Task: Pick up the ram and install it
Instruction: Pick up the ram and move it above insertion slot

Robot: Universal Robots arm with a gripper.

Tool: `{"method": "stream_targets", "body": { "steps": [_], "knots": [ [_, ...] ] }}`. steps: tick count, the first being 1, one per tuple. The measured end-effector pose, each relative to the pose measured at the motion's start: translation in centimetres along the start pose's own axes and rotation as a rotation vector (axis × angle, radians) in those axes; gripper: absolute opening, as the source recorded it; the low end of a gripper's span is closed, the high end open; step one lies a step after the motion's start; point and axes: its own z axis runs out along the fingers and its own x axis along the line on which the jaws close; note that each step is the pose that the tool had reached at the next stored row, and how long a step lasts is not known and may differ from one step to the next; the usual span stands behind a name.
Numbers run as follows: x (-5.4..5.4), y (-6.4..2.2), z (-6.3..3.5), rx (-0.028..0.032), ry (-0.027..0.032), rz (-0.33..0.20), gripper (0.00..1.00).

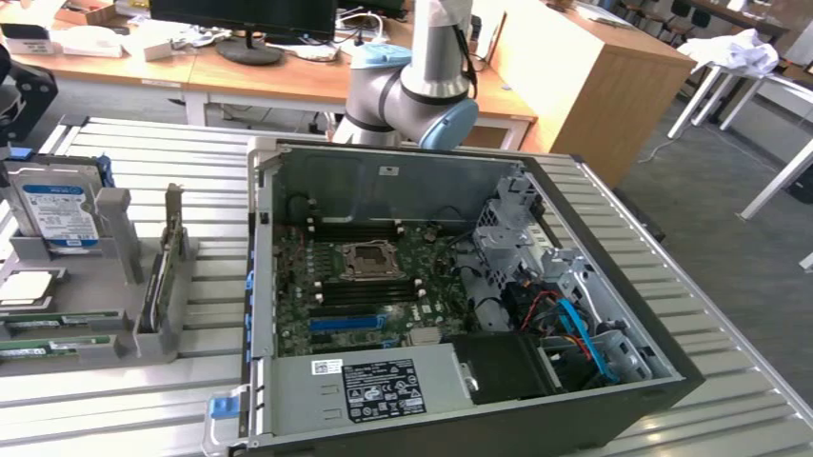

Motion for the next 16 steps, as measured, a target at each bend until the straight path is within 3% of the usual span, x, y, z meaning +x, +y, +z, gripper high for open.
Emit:
{"method": "stream_targets", "body": {
  "steps": [16],
  "knots": [
    [0.00, -0.01, 0.09, -0.0065, 0.0131, -0.290, 0.11]
  ]
}}
